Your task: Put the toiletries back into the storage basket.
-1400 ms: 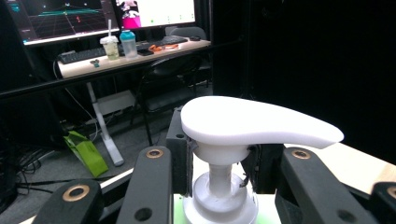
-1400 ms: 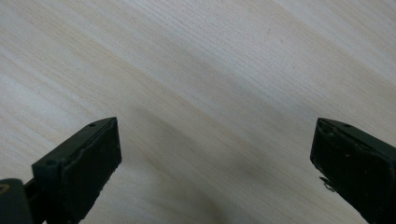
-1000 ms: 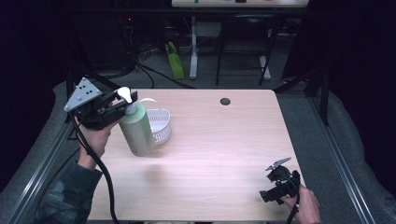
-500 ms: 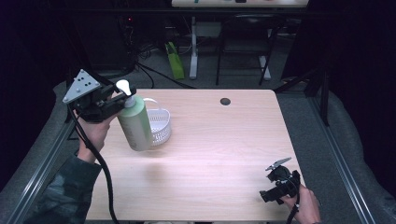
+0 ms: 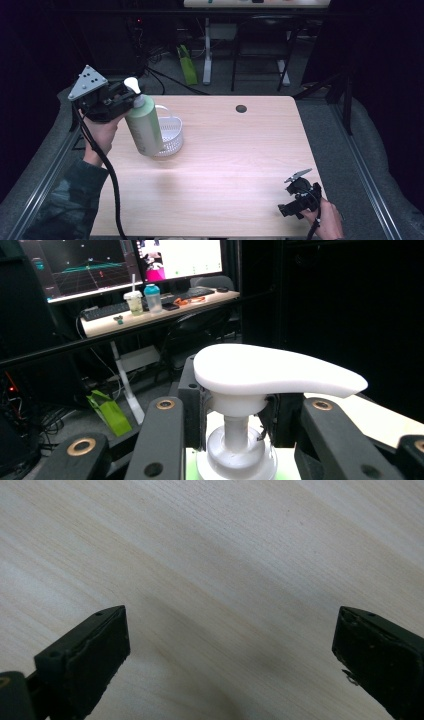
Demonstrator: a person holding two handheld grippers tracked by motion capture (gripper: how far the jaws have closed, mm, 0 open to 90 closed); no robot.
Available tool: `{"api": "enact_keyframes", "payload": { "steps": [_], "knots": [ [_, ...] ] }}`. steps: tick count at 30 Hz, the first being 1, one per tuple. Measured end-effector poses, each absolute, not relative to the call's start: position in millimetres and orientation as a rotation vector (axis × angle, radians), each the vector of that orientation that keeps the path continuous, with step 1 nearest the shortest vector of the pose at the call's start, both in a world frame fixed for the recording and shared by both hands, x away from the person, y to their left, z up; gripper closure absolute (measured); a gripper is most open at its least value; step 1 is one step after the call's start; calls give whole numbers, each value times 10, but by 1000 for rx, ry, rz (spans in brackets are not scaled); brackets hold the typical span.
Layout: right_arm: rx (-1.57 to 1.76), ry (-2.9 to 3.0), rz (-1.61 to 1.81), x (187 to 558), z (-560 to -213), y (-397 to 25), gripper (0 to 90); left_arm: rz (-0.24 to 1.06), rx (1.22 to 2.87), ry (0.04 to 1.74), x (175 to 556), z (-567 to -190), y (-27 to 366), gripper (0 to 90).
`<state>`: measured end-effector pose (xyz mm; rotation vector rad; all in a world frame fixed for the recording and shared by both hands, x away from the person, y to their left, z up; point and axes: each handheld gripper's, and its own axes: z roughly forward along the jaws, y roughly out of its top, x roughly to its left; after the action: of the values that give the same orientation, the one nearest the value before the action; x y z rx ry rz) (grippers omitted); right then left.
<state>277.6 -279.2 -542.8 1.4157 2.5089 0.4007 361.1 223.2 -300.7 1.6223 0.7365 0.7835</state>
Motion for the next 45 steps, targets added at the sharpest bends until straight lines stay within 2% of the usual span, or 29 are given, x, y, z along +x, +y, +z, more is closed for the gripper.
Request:
{"api": "enact_keyframes", "payload": {
  "steps": [45],
  "knots": [
    [1429, 2503, 410, 2774, -5430, -2789, 16, 840, 1623, 785, 4051, -2810, 2142, 668]
  ]
}}
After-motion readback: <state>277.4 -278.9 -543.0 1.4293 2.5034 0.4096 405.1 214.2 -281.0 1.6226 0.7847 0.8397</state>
